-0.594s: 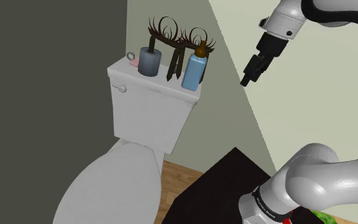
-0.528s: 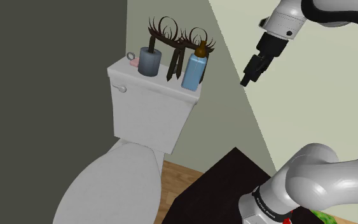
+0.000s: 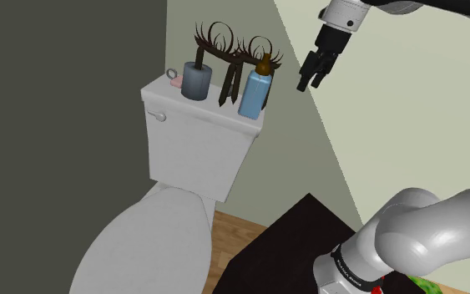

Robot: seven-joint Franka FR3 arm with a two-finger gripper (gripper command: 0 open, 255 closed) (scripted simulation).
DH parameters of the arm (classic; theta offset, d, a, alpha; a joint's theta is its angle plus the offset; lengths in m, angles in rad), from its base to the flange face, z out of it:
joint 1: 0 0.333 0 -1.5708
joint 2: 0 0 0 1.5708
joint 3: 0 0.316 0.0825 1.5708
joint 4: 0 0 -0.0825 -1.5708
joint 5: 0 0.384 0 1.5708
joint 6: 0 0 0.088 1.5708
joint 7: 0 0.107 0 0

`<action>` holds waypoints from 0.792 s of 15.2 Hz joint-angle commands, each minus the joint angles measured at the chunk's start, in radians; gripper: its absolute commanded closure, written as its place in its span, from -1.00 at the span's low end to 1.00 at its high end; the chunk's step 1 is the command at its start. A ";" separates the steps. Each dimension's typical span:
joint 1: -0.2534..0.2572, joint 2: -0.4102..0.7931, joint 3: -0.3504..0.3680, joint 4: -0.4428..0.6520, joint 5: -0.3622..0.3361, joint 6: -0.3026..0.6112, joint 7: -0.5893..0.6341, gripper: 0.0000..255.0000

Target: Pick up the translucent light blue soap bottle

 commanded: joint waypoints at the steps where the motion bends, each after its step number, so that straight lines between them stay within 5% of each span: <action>1: 0.003 0.088 -0.009 0.088 0.003 0.000 -0.013 -1.00; 12: -0.014 0.575 -0.056 0.687 0.054 -0.118 -0.099 -1.00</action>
